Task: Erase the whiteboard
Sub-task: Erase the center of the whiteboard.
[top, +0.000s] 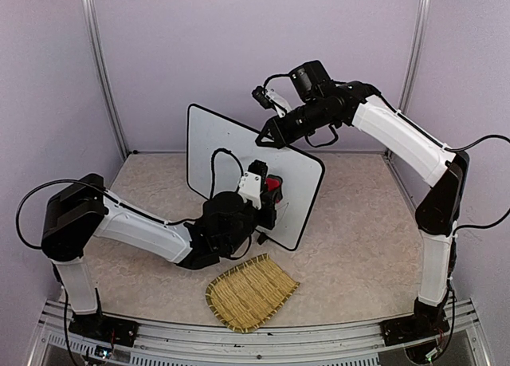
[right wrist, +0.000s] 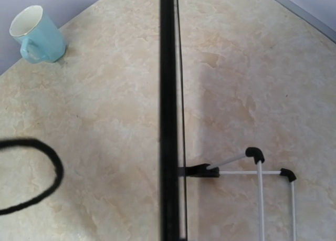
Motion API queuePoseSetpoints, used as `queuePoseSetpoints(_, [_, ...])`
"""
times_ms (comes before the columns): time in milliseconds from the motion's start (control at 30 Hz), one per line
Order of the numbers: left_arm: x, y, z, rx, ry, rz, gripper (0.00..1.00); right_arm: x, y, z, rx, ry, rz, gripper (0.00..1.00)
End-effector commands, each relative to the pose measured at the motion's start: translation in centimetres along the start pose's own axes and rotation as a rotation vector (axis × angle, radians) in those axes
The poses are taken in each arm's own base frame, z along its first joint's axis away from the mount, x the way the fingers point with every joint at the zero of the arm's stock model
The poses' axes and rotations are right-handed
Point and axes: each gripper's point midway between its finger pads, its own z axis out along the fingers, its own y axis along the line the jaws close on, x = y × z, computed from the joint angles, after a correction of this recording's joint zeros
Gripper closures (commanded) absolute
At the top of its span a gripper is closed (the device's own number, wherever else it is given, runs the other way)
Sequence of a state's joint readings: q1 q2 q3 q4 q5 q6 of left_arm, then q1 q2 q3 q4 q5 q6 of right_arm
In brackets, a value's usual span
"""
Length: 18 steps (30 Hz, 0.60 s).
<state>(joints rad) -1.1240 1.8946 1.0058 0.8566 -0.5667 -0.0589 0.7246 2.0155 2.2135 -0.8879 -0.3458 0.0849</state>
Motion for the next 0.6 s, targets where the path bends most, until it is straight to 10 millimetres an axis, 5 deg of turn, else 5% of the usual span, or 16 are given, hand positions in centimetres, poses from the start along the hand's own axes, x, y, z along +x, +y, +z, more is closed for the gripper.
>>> queuePoseSetpoints(0, [-6.0,0.9,-0.5,-0.032,-0.147,-0.061,0.79,7.4,4.0,5.0,-0.174,0.251,0.114,1.00])
queuePoseSetpoints(133, [-4.7,0.7,0.2,-0.042,-0.098,-0.027,0.79,7.3,4.0,5.0,-0.175,0.250,0.114,1.00])
queuePoseSetpoints(567, [6.7,1.2,0.0,-0.082,0.136,-0.004,0.80,7.3,3.9,5.0,-0.173,0.251,0.114,1.00])
